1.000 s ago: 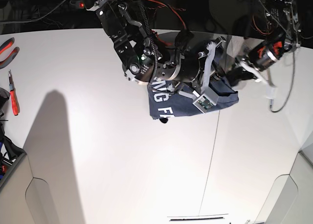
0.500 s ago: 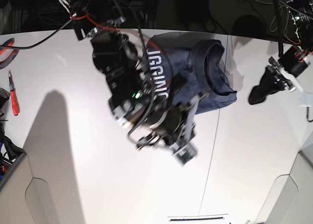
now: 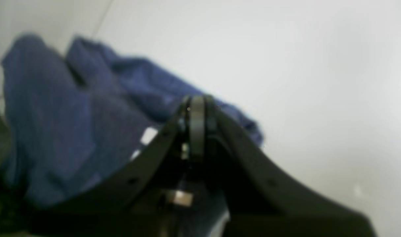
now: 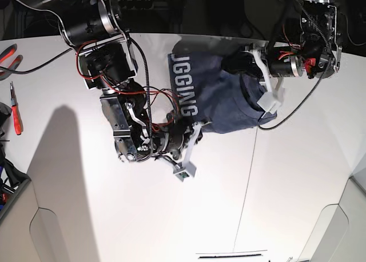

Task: Layout the t-shirt on the table in an organized manner, then fold the t-shirt properly
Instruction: 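Grasp the folded bundle with both grippers and lift it, then carry the folded shirt with the right gripper to the table's side edge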

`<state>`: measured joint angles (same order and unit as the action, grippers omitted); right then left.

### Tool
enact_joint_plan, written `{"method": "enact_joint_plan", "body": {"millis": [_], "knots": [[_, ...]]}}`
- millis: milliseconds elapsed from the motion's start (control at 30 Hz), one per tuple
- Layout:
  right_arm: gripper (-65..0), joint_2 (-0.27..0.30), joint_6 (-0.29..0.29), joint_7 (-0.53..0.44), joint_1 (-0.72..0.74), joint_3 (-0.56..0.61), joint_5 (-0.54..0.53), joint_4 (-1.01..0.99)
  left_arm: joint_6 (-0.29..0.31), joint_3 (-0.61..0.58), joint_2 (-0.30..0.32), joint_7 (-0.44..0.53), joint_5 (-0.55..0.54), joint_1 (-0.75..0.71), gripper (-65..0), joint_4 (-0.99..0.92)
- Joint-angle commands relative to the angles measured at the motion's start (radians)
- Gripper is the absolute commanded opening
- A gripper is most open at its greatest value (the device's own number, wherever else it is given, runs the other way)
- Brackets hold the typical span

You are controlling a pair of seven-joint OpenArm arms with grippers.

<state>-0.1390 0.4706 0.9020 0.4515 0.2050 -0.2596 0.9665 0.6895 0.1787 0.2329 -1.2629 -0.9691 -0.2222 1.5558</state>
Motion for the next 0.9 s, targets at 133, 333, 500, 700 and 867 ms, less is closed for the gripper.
{"method": "enact_joint_plan", "body": {"millis": [133, 333, 500, 700, 867], "knots": [[-65.0, 0.001, 0.035, 0.155, -0.012, 0.0, -0.158, 0.054, -0.056, 0.004, 0.015, 0.229, 0.315, 0.05, -65.0, 0.016], [-65.0, 0.023, 0.035, 0.223, -0.111, 0.0, -0.275, 0.173, -0.131, 0.004, 0.014, 0.328, 0.417, 0.161, -65.0, 0.016], [-65.0, 0.023, 0.034, 0.224, -0.206, 0.0, -0.276, 0.287, -0.149, 0.004, 0.014, 0.372, 0.418, 0.242, -65.0, 0.016], [-65.0, 0.023, -0.003, 0.202, -0.248, 0.0, -0.209, 0.458, -0.152, 0.005, 0.02, 0.429, 0.43, 0.304, -65.0, 0.016], [-65.0, 0.019, -0.101, 0.013, -0.24, 0.0, -0.063, 0.672, -0.156, 0.017, 0.042, 0.428, 0.428, 0.302, -65.0, 0.016]]}}
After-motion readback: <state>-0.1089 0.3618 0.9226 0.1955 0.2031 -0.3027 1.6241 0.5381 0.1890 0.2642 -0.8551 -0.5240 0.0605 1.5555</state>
